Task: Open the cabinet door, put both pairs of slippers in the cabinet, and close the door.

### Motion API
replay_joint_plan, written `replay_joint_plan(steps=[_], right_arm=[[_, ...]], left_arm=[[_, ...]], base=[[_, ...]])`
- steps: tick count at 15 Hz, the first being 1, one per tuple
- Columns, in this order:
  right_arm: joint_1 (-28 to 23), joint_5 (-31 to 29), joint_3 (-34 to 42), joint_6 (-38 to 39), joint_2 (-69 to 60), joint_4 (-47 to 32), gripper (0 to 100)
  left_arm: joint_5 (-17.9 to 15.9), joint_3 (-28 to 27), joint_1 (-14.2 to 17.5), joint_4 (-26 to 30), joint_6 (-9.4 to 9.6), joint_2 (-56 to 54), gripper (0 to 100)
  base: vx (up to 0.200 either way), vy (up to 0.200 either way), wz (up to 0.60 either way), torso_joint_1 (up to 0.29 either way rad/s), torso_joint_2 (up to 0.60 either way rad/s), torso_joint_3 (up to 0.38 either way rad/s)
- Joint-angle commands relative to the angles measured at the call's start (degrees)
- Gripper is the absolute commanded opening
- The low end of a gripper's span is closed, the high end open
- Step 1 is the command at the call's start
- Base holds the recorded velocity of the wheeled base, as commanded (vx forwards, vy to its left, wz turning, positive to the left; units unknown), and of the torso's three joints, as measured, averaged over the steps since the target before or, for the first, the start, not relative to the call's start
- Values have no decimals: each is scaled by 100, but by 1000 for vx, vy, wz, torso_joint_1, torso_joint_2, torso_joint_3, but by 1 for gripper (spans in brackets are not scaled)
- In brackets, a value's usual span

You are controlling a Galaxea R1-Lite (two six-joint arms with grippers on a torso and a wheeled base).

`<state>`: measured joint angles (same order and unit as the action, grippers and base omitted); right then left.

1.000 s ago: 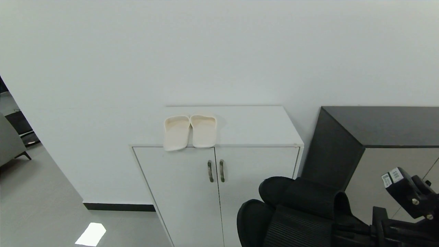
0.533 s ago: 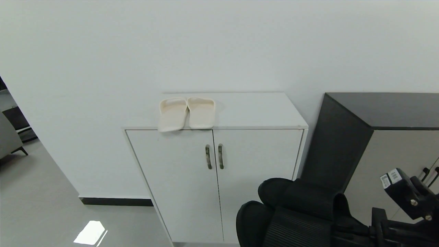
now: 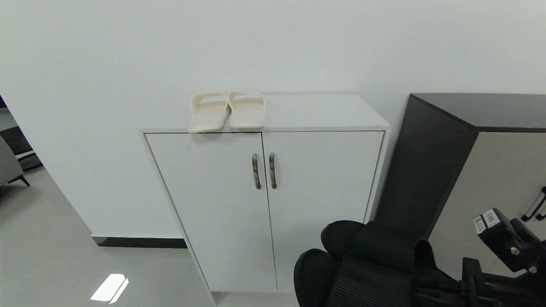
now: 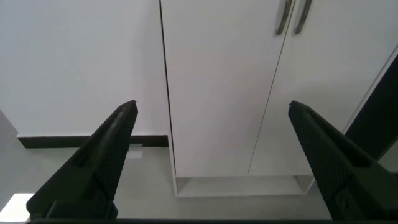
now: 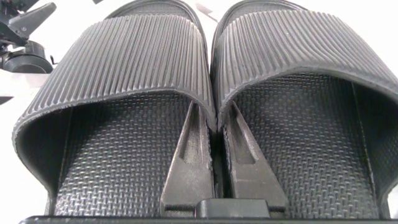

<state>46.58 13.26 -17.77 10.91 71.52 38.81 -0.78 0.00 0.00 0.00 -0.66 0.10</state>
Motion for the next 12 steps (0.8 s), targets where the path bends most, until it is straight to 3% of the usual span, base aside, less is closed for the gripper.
replay_joint_plan(steps=[1,9,12], right_arm=[[0,1,2,-1,11,3,0],[0,1,11,-1,20,3,0],[-61,1,2,16,11,3,0]], left_arm=[[-1,0,0,0,-4,-1,100],[-1,0,0,9,-4,-1,100],[-10,0,0,9,-40,8,100]], base=[[0,0,0,-173,471,286],[0,0,0,-161,464,296],[200,0,0,-106,391,282]])
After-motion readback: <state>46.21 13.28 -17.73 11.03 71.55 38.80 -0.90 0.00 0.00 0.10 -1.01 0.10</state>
